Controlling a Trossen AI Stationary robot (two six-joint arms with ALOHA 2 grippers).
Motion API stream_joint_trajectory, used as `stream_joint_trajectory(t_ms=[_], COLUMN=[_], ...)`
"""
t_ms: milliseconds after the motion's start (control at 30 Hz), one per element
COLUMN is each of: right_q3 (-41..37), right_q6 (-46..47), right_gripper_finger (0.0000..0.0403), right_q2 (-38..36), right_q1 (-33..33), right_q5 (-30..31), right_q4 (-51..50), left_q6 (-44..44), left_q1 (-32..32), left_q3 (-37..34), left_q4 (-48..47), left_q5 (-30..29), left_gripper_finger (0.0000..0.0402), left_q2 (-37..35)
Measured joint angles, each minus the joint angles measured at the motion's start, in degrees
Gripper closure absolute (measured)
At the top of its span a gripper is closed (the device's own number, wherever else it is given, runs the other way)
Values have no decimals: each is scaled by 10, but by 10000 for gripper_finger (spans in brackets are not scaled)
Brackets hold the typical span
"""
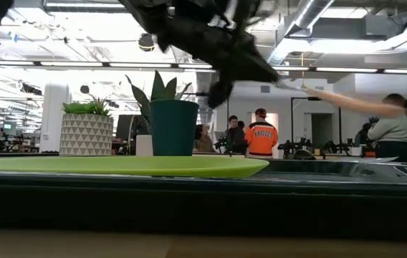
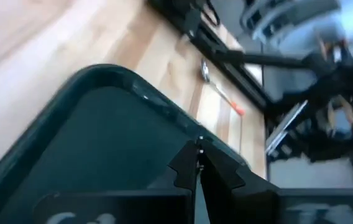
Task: Pick and place plate/cup/fork/spoon on tray
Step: Put the orange fork on the black serving tray to the right of the green plate
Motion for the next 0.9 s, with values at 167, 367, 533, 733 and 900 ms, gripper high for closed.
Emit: stream_joint_trajectory(t_ms=[167, 367, 533, 733, 900], right_q3=[0, 0, 0, 0, 0], right_q6=[110, 168, 174, 174, 171], right_gripper_finger=[138, 138, 138, 138, 138], right_q2=[0, 1, 2, 2, 2], right_q1=[56, 77, 77, 71, 60], right_q5=[65, 98, 99, 101, 102], right_q4=[-13, -16, -17, -26, -26], left_q6=[79, 136, 175, 225, 280], left_q1=[-12, -21, -30, -32, -30], left_q3=[76, 135, 152, 153, 154], left_q4=[-62, -112, -162, -181, -224], left_q5=[21, 67, 111, 116, 115], left_gripper_finger=[401, 401, 401, 401, 401], left_q2=[66, 134, 160, 157, 154])
